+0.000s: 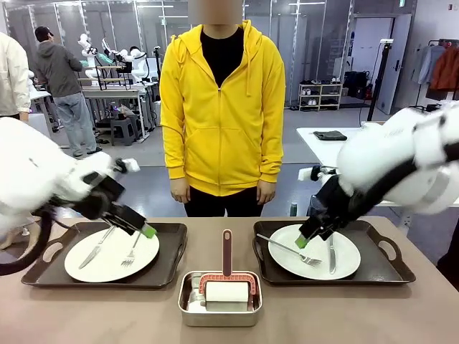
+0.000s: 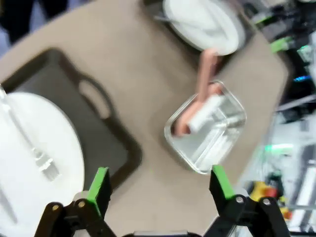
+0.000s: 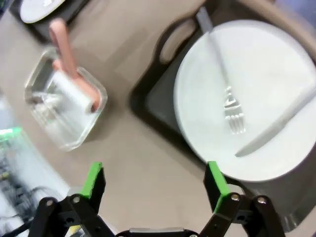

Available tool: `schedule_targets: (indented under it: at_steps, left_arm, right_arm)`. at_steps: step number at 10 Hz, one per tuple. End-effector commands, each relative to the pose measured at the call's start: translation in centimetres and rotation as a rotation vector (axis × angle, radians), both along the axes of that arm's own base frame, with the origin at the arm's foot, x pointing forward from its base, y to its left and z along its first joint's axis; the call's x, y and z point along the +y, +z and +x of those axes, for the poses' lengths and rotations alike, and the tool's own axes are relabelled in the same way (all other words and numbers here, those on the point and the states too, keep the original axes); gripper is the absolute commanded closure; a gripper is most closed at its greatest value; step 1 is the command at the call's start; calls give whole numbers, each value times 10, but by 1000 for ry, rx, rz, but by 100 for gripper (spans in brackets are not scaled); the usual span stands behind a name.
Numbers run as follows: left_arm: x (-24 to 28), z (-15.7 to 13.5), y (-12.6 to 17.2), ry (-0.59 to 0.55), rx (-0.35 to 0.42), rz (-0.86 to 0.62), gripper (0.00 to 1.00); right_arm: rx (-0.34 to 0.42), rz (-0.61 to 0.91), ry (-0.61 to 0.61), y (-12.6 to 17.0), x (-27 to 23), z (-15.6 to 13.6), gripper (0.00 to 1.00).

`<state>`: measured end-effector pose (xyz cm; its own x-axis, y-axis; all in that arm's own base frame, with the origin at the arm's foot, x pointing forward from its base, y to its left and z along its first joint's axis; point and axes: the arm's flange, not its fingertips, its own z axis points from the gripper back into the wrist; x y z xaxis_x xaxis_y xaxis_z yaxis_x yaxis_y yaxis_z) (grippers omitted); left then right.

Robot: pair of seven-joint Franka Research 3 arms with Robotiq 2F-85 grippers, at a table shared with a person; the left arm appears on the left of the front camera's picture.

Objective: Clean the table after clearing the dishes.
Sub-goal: When the left (or right) Handle tray is removed, use the left hand (or right hand) to clean the left (or right) side of the table with the Lint Roller.

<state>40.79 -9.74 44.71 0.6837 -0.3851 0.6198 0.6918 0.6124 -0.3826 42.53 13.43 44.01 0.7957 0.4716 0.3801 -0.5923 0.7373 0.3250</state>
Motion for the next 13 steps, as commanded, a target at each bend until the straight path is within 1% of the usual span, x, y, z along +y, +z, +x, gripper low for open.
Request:
schedule_targets:
  at_steps: [1, 2, 3, 4, 5, 7, 8, 9, 10, 11, 12, 13]
  left_arm:
    - [74, 11, 1, -90, 151, -326, 0]
    - [99, 5, 1, -70, 159, -417, 0]
    - [126, -3, 1, -50, 162, -515, 0]
    - [158, -14, 2, -23, 135, -609, 0]
    - [195, -28, 2, 45, 101, -632, 0]
    - [257, -53, 4, 187, 82, -620, 0]
    - [284, -64, 5, 241, 69, -619, 0]
    - [311, -77, 6, 313, 72, -606, 0]
    - [327, -85, 7, 382, 87, -591, 0]
    - [338, -92, 9, 414, 77, -570, 0]
    - [345, -95, 11, 439, 78, -547, 0]
    - [343, -93, 15, 456, 74, -537, 0]
  right_arm:
    - [286, 209, -2, 26, -57, 23, 0]
    - [392, 334, -15, 35, -84, 32, 0]
    - [446, 430, -18, 40, -113, 36, 0]
    - [481, 519, -45, 45, -149, 40, 0]
    - [489, 619, -112, 48, -194, 45, 0]
    - [493, 808, -267, 47, -279, 57, 0]
    - [494, 867, -335, 40, -318, 58, 0]
    - [504, 921, -432, 30, -357, 56, 0]
    - [507, 932, -526, 23, -384, 49, 0]
    - [477, 961, -567, 23, -405, 37, 0]
    - [456, 960, -592, 24, -414, 30, 0]
    - [449, 925, -595, 27, -411, 30, 0]
